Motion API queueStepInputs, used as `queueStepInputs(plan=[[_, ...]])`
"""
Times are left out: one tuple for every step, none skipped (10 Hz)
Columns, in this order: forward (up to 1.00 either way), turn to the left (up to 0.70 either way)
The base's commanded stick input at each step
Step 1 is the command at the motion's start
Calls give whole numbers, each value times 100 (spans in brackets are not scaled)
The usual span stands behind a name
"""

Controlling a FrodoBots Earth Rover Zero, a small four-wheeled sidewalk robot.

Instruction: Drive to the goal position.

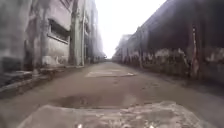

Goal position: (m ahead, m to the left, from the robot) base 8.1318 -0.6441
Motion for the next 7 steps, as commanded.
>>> queueStepInputs(plan=[[70,0],[70,1],[72,1],[81,1],[85,1],[85,1],[85,1]])
